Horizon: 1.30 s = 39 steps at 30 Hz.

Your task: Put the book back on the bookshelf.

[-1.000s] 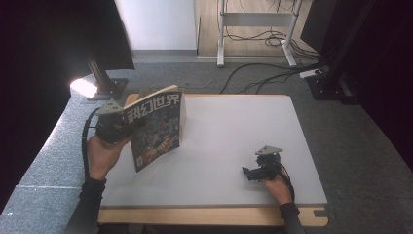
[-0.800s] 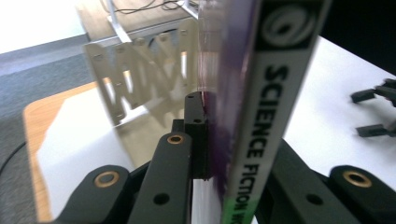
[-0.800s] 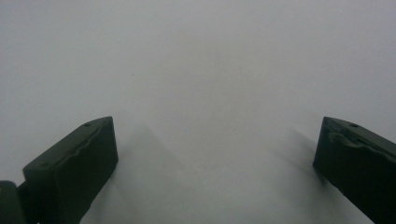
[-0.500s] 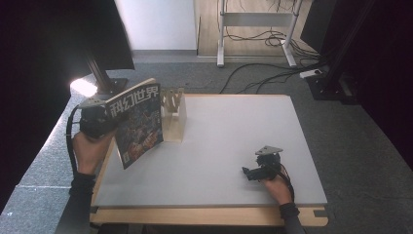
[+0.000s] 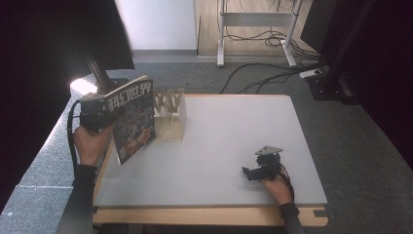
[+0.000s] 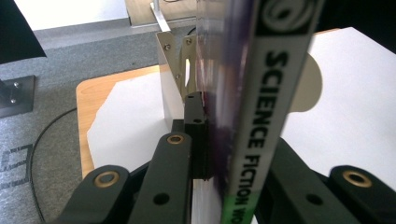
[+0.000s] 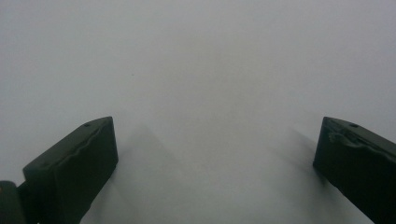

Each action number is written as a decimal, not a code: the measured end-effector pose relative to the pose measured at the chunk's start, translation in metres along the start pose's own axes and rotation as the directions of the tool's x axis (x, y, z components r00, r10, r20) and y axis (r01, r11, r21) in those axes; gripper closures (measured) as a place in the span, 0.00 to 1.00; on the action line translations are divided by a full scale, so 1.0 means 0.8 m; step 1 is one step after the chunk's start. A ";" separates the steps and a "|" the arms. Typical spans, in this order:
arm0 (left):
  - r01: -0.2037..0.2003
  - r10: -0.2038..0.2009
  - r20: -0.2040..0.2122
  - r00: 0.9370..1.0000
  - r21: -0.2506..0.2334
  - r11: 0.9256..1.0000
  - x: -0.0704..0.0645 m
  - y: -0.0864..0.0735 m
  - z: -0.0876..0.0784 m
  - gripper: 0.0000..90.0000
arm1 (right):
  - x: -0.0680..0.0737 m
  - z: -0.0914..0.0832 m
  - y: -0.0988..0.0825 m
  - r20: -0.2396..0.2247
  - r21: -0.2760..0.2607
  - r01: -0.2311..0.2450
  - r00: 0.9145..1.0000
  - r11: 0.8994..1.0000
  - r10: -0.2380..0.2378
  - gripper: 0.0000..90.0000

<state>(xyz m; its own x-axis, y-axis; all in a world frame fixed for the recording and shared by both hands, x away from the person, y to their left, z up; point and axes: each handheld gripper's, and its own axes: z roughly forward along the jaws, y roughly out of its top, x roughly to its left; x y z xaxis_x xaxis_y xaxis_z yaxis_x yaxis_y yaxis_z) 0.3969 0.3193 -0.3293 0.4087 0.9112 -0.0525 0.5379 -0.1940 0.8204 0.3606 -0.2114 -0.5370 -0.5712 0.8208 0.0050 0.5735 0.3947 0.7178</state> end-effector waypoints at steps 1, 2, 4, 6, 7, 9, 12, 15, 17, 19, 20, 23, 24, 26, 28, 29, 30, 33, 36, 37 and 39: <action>0.002 -0.002 -0.001 1.000 0.000 1.000 0.000 0.001 0.003 0.92 | 0.000 0.000 0.000 0.000 0.000 -0.001 1.000 1.000 0.001 0.00; 0.004 -0.004 -0.004 1.000 -0.002 1.000 0.000 0.001 0.007 0.92 | 0.000 0.000 0.000 0.000 -0.001 -0.001 1.000 1.000 0.001 0.00; 0.009 -0.009 -0.009 1.000 -0.011 1.000 0.000 0.003 0.015 0.92 | 0.000 0.000 0.000 0.000 -0.001 -0.001 1.000 1.000 0.001 0.00; 0.014 -0.014 -0.017 1.000 -0.024 1.000 0.000 0.004 0.023 0.92 | 0.000 0.000 0.000 0.000 -0.001 -0.002 1.000 1.000 0.002 0.00; 0.018 -0.019 -0.019 1.000 -0.030 0.999 0.000 0.005 0.028 0.92 | 0.000 0.000 0.000 -0.001 -0.001 -0.002 1.000 1.000 0.002 0.00; 0.025 -0.026 -0.024 0.999 -0.047 0.999 0.000 0.006 0.038 0.92 | 0.000 0.000 0.000 -0.001 -0.003 -0.001 1.000 1.000 0.001 0.00; 0.022 -0.024 -0.026 0.999 -0.081 0.996 -0.001 0.007 0.051 0.92 | 0.000 0.000 0.000 -0.001 -0.003 -0.001 1.000 1.000 0.001 0.00; -0.002 0.001 -0.013 1.000 -0.122 0.993 -0.005 0.003 0.062 0.92 | 0.000 0.000 0.000 -0.001 -0.003 -0.001 1.000 1.000 0.001 0.00; 0.004 -0.004 -0.001 1.000 -0.121 0.993 -0.006 0.000 0.068 0.91 | 0.000 0.000 0.000 -0.001 -0.003 -0.001 1.000 1.000 0.001 0.00; 0.017 -0.016 0.015 1.000 -0.118 0.993 -0.004 -0.002 0.067 0.91 | 0.000 0.000 0.000 -0.002 -0.003 0.000 1.000 1.000 0.000 0.00; 0.012 -0.011 0.014 1.000 -0.100 0.995 -0.003 -0.002 0.065 0.91 | 0.000 0.000 0.000 -0.002 -0.003 0.000 1.000 1.000 0.000 0.00; -0.038 0.038 0.017 0.999 0.001 0.999 -0.005 0.001 0.057 0.91 | 0.000 0.000 0.000 -0.001 -0.002 0.000 1.000 1.000 0.000 0.00; -0.043 0.042 0.024 0.999 0.021 0.999 -0.005 0.001 0.055 0.91 | 0.000 0.000 0.000 -0.001 -0.003 -0.001 1.000 1.000 0.001 0.00; -0.045 0.041 0.050 0.998 0.070 0.997 -0.004 0.000 0.052 0.91 | 0.000 0.000 0.000 -0.001 -0.003 -0.001 1.000 1.000 0.001 0.00; -0.061 0.056 0.057 0.997 0.106 0.992 -0.005 -0.002 0.051 0.90 | 0.000 0.000 0.000 -0.001 -0.003 -0.001 1.000 1.000 0.001 0.00; -0.061 0.054 0.061 0.997 0.120 0.991 -0.004 -0.003 0.051 0.90 | 0.000 0.000 0.000 -0.001 -0.003 -0.001 1.000 1.000 0.001 0.00; -0.049 0.041 0.070 0.997 0.122 0.991 -0.003 -0.003 0.050 0.90 | 0.000 0.000 0.000 -0.001 -0.003 -0.001 1.000 1.000 0.001 0.00; -0.035 0.027 0.074 0.997 0.108 0.993 -0.002 -0.002 0.050 0.91 | 0.000 0.000 0.000 -0.002 -0.002 -0.001 1.000 1.000 0.001 0.00; 0.001 -0.002 0.047 0.999 0.020 1.000 -0.003 -0.005 0.054 0.92 | 0.000 0.000 0.000 -0.001 -0.002 0.000 1.000 1.000 0.000 0.00; 0.012 -0.012 0.044 0.999 0.000 1.000 -0.003 -0.005 0.058 0.92 | 0.000 0.000 0.000 -0.001 -0.002 -0.002 1.000 1.000 0.002 0.00; 0.028 -0.027 0.040 0.999 -0.027 0.999 -0.002 -0.005 0.064 0.92 | 0.000 0.000 0.000 -0.002 -0.002 -0.001 1.000 1.000 0.001 0.00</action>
<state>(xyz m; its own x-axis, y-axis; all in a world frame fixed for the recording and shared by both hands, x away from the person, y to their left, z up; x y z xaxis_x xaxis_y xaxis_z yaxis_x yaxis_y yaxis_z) 0.4317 0.2996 -0.3621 0.4229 0.9010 -0.0970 0.5291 -0.1586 0.8336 0.3607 -0.2116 -0.5371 -0.5720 0.8202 0.0068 0.5729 0.3936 0.7190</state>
